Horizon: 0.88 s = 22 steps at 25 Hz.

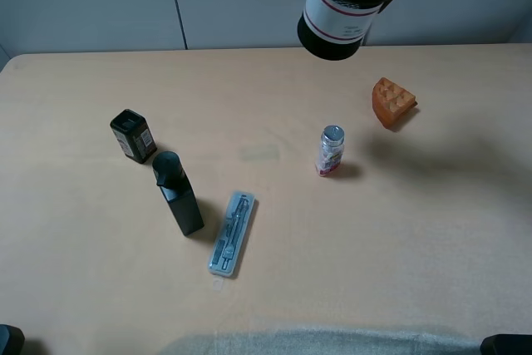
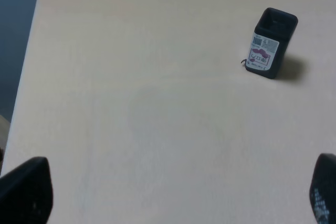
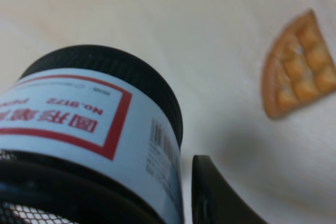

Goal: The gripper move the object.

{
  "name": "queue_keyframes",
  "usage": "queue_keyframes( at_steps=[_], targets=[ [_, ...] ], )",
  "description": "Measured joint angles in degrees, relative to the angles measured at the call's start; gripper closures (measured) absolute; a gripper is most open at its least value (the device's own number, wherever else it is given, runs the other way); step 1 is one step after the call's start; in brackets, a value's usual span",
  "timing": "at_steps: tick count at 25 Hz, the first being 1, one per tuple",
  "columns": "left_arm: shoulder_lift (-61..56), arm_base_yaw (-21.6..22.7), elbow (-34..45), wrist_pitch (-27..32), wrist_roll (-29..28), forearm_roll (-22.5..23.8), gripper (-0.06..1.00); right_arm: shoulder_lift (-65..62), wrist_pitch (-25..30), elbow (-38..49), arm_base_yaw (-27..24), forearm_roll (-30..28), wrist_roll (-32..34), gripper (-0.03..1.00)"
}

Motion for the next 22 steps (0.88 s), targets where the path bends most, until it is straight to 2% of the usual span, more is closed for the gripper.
queue_keyframes(
  at_steps=[14,22],
  targets=[
    [0.0,0.0,0.0,0.0,0.0,0.0,-0.03,13.74,-0.16,-13.31,9.28,-0.04,0.0,0.92],
    [0.0,0.0,0.0,0.0,0.0,0.0,-0.03,18.58,-4.9,-15.65,12.74,0.01,0.0,0.92]
  ],
)
